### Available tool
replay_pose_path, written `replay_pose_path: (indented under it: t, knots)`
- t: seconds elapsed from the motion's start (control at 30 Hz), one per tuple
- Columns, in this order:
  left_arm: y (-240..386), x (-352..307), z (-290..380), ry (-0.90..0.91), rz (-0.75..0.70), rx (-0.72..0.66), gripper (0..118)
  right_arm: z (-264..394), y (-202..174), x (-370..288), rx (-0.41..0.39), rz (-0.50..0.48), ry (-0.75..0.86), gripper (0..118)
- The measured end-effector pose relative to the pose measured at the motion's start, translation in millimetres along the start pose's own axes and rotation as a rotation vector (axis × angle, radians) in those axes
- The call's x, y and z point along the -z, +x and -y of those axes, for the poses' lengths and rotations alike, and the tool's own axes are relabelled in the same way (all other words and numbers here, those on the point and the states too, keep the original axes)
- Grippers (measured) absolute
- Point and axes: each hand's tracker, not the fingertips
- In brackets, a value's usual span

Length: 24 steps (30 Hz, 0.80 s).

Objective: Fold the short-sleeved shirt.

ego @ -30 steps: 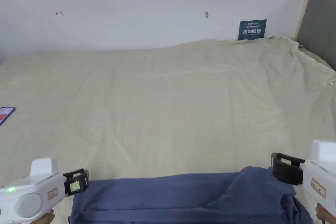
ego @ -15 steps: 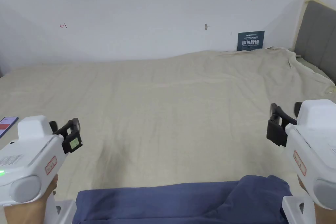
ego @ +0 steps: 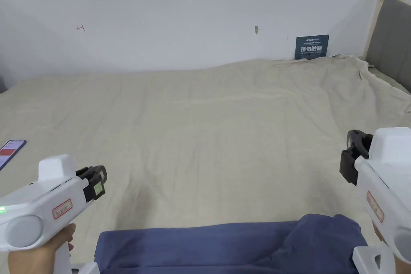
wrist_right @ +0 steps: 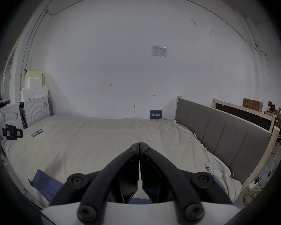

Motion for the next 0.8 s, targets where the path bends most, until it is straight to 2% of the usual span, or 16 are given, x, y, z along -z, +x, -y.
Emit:
replay_pose_path:
  t: [0.23, 0.33, 0.37, 0.4, 0.43, 0.47, 0.5, 0.6, 0.7, 0.8]
  knots:
    - [-70.4, 46.1, 32.0, -0.338, 0.110, -0.187, 0, 8.0, -3.4, 6.6, 0.019, 0.010, -0.038, 0]
    - [-88.4, 60.9, 54.0, -0.416, 0.091, -0.238, 9, 10.1, -7.4, 9.3, 0.022, 0.019, -0.055, 0]
    - [-93.6, 65.0, 61.4, -0.432, 0.088, -0.247, 18, 11.2, -8.4, 10.5, 0.021, 0.018, -0.060, 0]
    - [-100.1, 70.1, 69.5, -0.458, 0.086, -0.262, 33, 12.7, -8.4, 12.4, 0.017, 0.019, -0.065, 0]
    - [-106.2, 75.3, 77.8, -0.474, 0.072, -0.283, 62, 14.1, -9.2, 14.3, 0.011, 0.020, -0.073, 0]
    - [-107.5, 77.8, 83.4, -0.498, 0.062, -0.295, 79, 15.5, -9.9, 16.0, 0.005, 0.021, -0.079, 0]
    - [-108.6, 81.6, 91.0, -0.534, 0.044, -0.297, 89, 17.5, -10.7, 18.2, 0.001, 0.020, -0.086, 0]
    - [-127.6, 99.5, 109.8, -0.535, 0.006, -0.265, 91, 23.0, -10.8, 24.2, 0.004, 0.019, -0.108, 0]
    - [-138.2, 112.4, 117.4, -0.566, -0.003, -0.288, 89, 28.4, -11.3, 29.3, 0.002, 0.022, -0.128, 0]
    - [-140.8, 116.6, 118.1, -0.534, 0.019, -0.300, 72, 32.9, -11.7, 33.2, -0.001, 0.024, -0.145, 0]
